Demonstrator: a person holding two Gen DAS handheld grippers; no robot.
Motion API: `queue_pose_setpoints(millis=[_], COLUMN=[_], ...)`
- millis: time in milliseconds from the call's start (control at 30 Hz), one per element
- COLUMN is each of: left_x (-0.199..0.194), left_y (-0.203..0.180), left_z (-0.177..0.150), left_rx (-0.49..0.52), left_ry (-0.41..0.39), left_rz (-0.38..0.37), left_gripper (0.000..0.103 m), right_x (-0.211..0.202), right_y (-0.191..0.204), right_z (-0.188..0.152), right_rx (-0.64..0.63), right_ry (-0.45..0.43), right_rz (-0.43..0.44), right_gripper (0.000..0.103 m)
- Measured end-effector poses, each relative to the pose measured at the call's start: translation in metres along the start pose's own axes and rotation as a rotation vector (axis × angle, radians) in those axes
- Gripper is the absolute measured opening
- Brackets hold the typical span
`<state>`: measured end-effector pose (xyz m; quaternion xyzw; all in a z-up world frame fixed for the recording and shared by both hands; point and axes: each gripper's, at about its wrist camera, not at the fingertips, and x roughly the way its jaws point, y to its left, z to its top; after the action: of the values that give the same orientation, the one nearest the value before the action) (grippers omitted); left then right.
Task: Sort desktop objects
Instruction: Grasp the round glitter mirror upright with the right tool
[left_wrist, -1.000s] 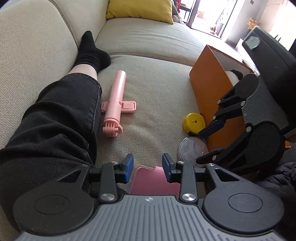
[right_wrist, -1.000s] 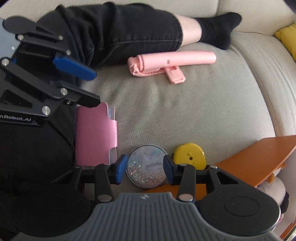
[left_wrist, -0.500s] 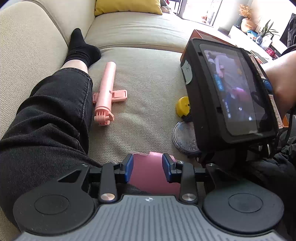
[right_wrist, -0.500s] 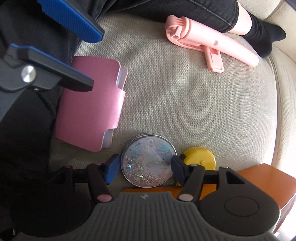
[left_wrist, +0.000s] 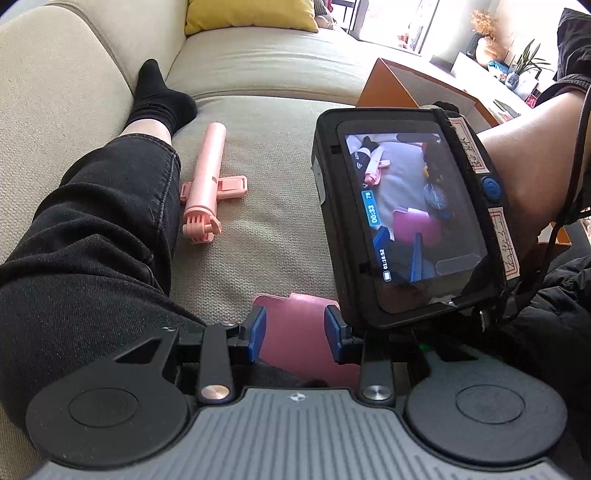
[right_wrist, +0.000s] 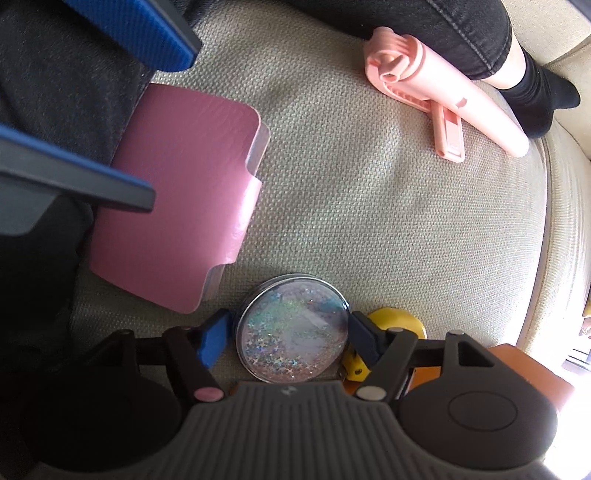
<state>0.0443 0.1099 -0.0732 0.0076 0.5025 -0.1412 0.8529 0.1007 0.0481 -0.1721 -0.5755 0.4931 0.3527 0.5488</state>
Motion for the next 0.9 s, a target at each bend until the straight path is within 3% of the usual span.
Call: queue_pose_setpoints(millis=[67,133,200,267,500,567,700,900], left_x=[0.0,-0.001,0.001,0.002,0.006,0.008,0.016,0.045], left_y=[-0.001,-0.001,-0.002,-0.003,-0.007,-0.009,-0.02,-0.043], left_z=[0.0,-0.001,-0.001,0.001,0.002,0.003,0.005,0.009], left_rx=[0.002,0.003,0.004,0.005,0.007,0.008,0.02,0.029], left_ry=[0.0,0.002,0.005,0.009,0.025,0.029,0.054,0.171], left_rz=[-0.001,-0.001,0.003,0.003,-0.001,-0.006,-0.026,0.005], left_gripper=[0.04,0.04,0.04,0.04,0.04,0.05,0.052,0.059], right_x=[-0.004,-0.013,-0.022,-0.03,-0.057,-0.062,-0.065,-0.043], right_y=[-0.005,-0.015,-0.023,-0.032,-0.061,-0.059,-0.077,-0.085], right_z=[-0.005,-0.013,-0.02,-0.026,-0.054,-0.066,-0.057,-0.054], right_rx=[0.023,0.066,0.1,0.137,0.235,0.275,0.345,0.356], right_ry=[-0.016,-0.052,-0.082,-0.108,-0.2,-0.216,-0.227,-0.241], right_rz=[0.02,0.063,0.103,0.133,0.153,0.12,0.15,0.166], right_gripper=[0.069,0.062,0.048,0.041,0.019,0.016,0.014,0.014])
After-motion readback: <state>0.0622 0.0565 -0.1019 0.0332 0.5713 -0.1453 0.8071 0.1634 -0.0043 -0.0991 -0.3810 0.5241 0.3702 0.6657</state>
